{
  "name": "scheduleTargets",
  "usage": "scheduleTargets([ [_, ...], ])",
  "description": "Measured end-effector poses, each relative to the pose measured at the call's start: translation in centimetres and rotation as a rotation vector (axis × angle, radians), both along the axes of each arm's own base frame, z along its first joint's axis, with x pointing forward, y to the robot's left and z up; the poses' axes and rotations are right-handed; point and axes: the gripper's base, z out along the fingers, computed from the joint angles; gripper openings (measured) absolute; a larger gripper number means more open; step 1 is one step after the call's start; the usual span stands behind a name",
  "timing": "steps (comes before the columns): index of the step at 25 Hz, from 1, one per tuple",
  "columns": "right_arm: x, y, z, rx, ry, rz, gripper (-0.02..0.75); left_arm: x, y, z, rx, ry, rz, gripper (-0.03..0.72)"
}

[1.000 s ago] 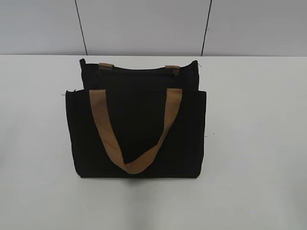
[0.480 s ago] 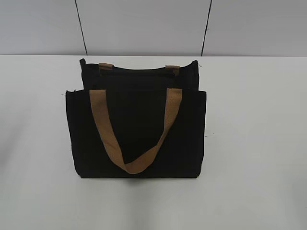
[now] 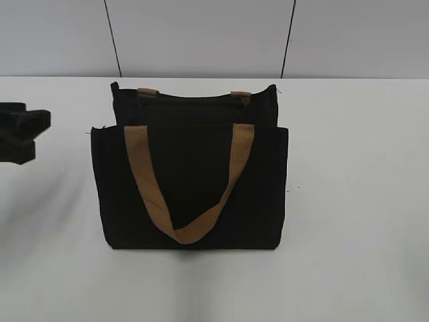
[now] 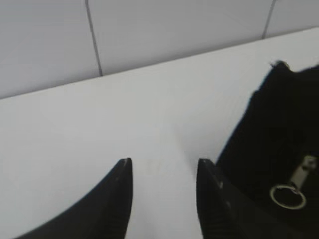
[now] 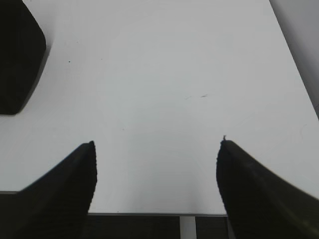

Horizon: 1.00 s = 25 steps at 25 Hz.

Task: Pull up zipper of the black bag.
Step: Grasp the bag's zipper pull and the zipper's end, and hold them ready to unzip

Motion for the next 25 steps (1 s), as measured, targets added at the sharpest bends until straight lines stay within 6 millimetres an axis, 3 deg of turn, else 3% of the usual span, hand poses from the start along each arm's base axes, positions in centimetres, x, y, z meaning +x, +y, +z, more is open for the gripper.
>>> scheduleTargets([
  [3,0.0,0.0,0.0,0.000,0.000,0.000,0.568,0.5,-0.6,-1.4,-0.026,0.033,-0.117,0.317],
  [9,0.0,0.0,0.0,0.000,0.000,0.000,0.568,1.3,1.5,-3.9,-0.009,0.150,-0.275,0.317],
  [16,0.0,0.0,0.0,0.000,0.000,0.000,0.568,3.7,0.4,-6.4,-0.003,0.175,-0.607,0.333],
  [20,0.0,0.0,0.0,0.001,0.000,0.001,0.568,5.1,-0.6,-8.1,-0.019,0.161,-0.704,0.393],
  [25,0.0,0.0,0.0,0.001,0.000,0.001,0.568,6.4,-2.5,-10.3,-0.011,0.171,-0.793,0.401],
])
